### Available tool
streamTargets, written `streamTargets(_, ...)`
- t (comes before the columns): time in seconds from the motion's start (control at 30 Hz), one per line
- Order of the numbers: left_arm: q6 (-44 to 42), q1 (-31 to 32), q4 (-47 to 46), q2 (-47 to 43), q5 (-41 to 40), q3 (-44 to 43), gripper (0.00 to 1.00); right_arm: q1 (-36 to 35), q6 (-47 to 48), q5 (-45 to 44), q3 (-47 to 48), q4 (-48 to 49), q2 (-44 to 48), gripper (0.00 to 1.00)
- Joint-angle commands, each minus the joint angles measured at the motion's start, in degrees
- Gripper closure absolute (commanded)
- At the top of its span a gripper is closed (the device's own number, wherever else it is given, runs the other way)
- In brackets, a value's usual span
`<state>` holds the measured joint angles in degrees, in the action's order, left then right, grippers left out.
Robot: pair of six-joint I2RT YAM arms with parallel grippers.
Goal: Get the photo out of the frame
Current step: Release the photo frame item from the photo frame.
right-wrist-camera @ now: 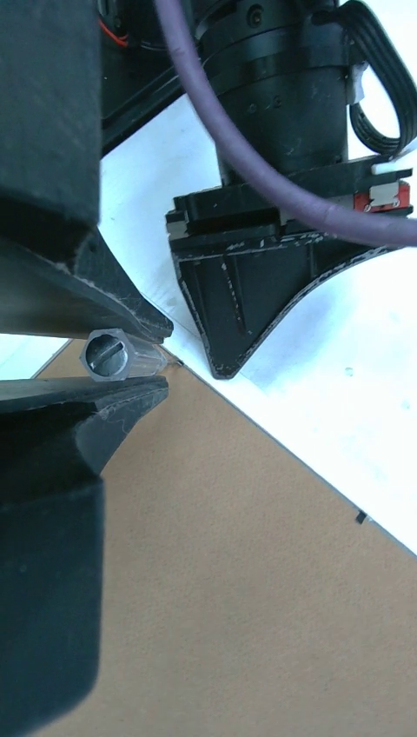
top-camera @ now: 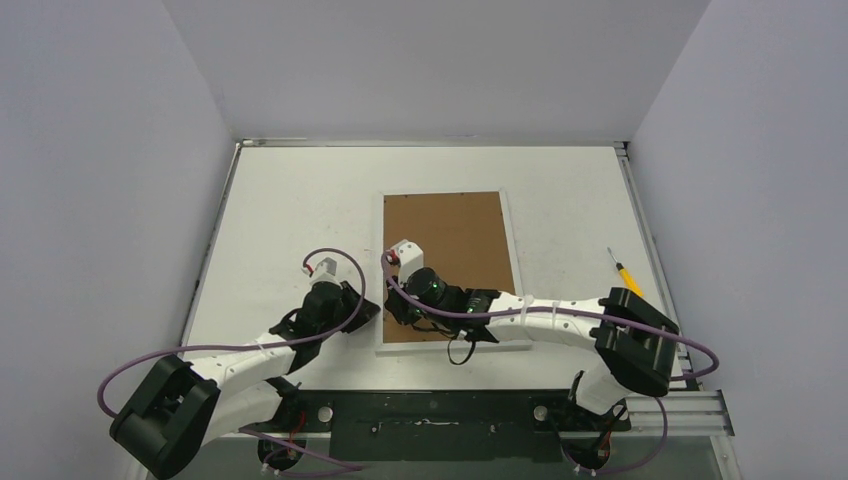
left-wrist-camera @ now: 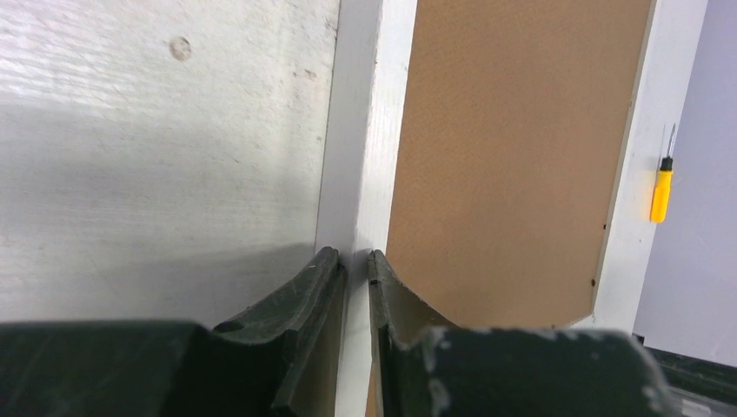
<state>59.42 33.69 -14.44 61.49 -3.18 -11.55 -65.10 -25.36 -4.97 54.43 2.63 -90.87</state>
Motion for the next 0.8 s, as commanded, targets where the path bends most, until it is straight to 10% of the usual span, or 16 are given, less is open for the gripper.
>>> streamTargets(0.0, 1.19, 2.52, -1.72, -0.62, 7.63, 0.16, 0.86, -0.41, -6.89, 5.38, -6.4, 13.5, 6.47, 0.95)
streamTargets(0.27, 1.14, 2.57, -1.3, -1.04, 7.59, 0.26, 0.86, 0.06, -11.6, -0.03, -21.42, 25.38, 12.04, 0.95)
streamTargets(0.77, 1.05, 2.61, -1.13, -0.49, 7.74, 0.34, 0.86, 1.02, -11.31, -0.87, -19.51, 23.78, 10.81, 0.95)
